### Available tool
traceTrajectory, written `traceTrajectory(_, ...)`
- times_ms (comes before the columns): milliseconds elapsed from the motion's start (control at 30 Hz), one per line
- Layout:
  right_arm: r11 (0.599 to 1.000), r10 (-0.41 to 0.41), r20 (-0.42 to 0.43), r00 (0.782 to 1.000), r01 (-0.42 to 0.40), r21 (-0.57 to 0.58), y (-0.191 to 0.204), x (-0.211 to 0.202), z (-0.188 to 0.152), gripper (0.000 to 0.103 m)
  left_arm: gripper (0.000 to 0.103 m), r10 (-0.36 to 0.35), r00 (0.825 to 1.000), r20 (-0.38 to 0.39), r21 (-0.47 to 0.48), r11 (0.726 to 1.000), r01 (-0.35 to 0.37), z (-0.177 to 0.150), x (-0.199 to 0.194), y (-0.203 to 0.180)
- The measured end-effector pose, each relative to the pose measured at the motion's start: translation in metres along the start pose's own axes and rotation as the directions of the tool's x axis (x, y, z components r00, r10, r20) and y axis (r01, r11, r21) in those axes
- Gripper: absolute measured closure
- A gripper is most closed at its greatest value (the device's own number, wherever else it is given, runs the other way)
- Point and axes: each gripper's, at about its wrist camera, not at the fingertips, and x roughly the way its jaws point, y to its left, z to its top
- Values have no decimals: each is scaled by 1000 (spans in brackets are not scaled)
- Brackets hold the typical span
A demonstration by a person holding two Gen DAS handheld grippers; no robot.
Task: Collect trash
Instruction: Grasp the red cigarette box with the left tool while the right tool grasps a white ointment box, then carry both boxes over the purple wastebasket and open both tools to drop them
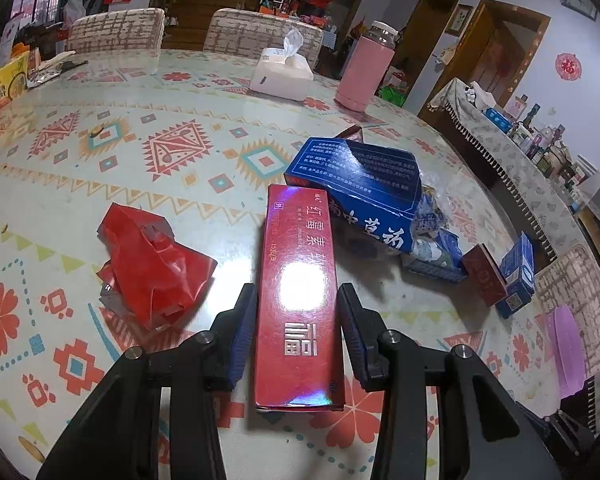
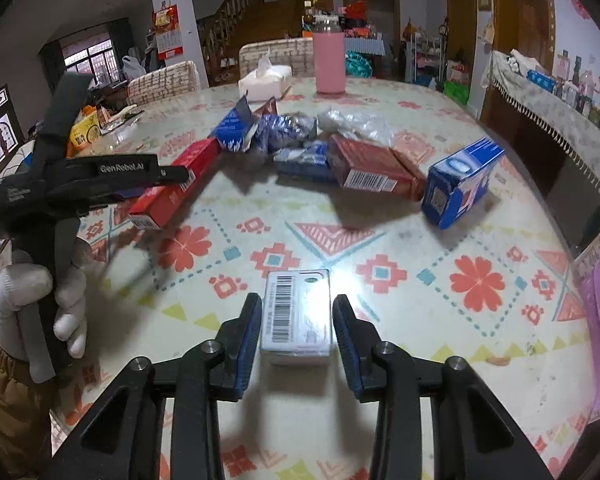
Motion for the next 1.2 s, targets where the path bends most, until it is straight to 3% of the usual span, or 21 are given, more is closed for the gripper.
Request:
traceTrajectory(167,1000,-4,-24,1000,3,-15,4,11,-2,66,63,26,1000,15,27,999,-27,-1,0,-5)
traceTrajectory(500,998,-12,97,995,6,60,-30,-46,-16,66,64,60,996,71,51,997,-64,-2,-7,-10)
traceTrajectory(733,991,-75,148,986,57,123,-73,-88,-36,66,64,16,998,68,88,996,-22,-19,-32,-21)
traceTrajectory(933,984,-71,181,981,40,172,-96,-104,-50,66,64,3,997,73,133,991,-13,-33,-62,-42)
traceTrajectory(1200,968,-103,218,970,48,248,-140,-127,-62,66,64,-123,989,79,258,961,99,-35,-95,-115)
